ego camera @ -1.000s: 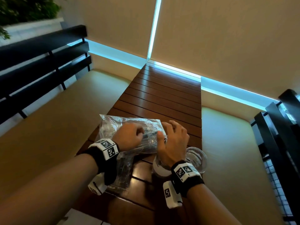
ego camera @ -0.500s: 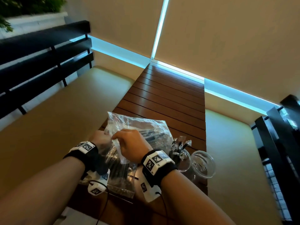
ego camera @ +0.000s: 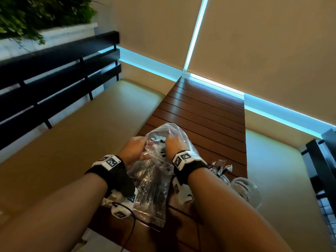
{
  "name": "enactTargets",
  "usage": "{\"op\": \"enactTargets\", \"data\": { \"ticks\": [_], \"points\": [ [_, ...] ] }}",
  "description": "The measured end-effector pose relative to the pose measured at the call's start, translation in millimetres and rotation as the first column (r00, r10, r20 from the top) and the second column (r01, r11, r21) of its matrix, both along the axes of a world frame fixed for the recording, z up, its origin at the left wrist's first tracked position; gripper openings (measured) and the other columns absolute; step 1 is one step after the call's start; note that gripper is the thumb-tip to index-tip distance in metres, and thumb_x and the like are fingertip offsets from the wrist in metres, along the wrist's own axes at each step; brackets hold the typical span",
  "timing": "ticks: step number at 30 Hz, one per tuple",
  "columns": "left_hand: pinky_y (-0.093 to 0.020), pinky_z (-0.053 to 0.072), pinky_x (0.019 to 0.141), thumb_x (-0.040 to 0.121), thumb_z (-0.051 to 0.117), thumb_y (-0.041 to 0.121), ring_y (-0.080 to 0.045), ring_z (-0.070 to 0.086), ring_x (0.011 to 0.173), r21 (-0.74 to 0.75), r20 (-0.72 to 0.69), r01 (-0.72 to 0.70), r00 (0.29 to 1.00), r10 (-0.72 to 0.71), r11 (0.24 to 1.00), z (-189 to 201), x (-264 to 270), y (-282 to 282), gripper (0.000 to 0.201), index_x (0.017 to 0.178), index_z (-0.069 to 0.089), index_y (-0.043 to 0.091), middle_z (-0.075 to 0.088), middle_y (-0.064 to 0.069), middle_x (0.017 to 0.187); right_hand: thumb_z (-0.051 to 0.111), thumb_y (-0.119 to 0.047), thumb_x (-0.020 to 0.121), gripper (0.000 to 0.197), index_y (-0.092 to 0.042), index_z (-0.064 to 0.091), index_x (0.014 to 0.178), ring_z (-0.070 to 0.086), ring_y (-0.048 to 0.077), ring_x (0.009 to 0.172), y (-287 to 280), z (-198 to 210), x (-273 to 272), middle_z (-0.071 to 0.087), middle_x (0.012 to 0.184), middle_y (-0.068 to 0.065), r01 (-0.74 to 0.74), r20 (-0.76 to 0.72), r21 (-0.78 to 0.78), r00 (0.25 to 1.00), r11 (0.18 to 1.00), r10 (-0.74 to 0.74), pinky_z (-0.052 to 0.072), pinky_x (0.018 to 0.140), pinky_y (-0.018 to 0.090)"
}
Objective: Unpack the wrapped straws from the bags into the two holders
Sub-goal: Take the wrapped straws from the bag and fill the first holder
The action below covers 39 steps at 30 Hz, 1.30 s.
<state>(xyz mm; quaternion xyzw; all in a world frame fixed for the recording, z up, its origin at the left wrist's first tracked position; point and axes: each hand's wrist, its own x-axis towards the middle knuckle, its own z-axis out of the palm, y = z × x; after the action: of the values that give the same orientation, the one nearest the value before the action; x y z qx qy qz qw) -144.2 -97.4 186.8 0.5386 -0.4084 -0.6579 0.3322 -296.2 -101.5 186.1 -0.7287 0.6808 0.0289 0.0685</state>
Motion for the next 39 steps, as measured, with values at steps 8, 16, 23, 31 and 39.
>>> {"op": "enactTargets", "data": {
  "ticks": [8,16,23,31,39],
  "points": [
    [-0.051,0.061,0.074,0.096,0.050,0.023,-0.030,0.071,0.090,-0.098,0.165,0.075,0.984,-0.058,0.992,6.4,-13.8,-8.0,0.027,0.091,0.062,0.000,0.067,-0.018,0.097,0.065,-0.020,0.089,0.051,-0.011,0.049,0.137,0.047,0.033,0.131,0.4,-15.5,-20.9,0.051,0.140,0.013,-0.129,0.024,0.090,0.992,0.988,0.127,0.041,0.106,0.040],
    [-0.050,0.062,0.074,0.101,0.044,0.018,-0.032,0.069,0.093,-0.147,0.173,0.118,0.981,-0.092,0.982,8.5,-20.6,-8.8,0.022,0.084,0.054,0.009,0.061,-0.025,0.099,0.068,-0.021,0.089,0.058,-0.023,0.047,0.143,0.049,0.034,0.130,-8.1,-20.1,-31.2,0.049,0.142,0.014,-0.147,0.155,0.227,0.981,0.963,0.113,0.045,0.105,0.043],
    [-0.043,0.062,0.070,0.104,0.040,0.019,-0.028,0.070,0.090,-0.180,0.219,0.058,0.976,-0.018,0.982,7.2,-17.9,-16.0,0.027,0.091,0.057,0.003,0.071,-0.011,0.104,0.064,-0.020,0.087,0.013,-0.019,0.064,0.100,0.062,0.027,0.099,-6.6,-21.6,-40.7,0.063,0.110,0.006,-0.101,0.182,-0.028,0.978,0.994,0.105,0.045,0.077,0.031],
    [-0.054,0.061,0.073,0.097,0.042,0.029,-0.033,0.068,0.094,-0.185,0.378,0.123,0.925,-0.045,0.975,0.4,-22.0,-19.5,0.024,0.091,0.057,0.011,0.069,-0.009,0.101,0.065,-0.025,0.087,0.016,-0.017,0.051,0.090,0.051,0.019,0.069,-4.1,-1.7,-26.3,0.059,0.084,0.001,-0.050,0.372,-0.226,0.918,0.973,0.134,0.039,0.065,0.030],
    [-0.050,0.059,0.070,0.095,0.046,0.018,-0.034,0.066,0.080,-0.269,0.625,0.211,0.780,0.004,0.940,-23.9,-17.9,-24.8,0.016,0.085,0.054,0.009,0.066,-0.012,0.086,0.066,-0.028,0.087,0.020,-0.022,0.048,0.081,0.052,0.011,0.055,-7.1,45.7,-16.7,0.057,0.065,-0.009,0.109,0.539,-0.387,0.833,0.916,0.129,0.038,0.059,0.023]
  ]
}}
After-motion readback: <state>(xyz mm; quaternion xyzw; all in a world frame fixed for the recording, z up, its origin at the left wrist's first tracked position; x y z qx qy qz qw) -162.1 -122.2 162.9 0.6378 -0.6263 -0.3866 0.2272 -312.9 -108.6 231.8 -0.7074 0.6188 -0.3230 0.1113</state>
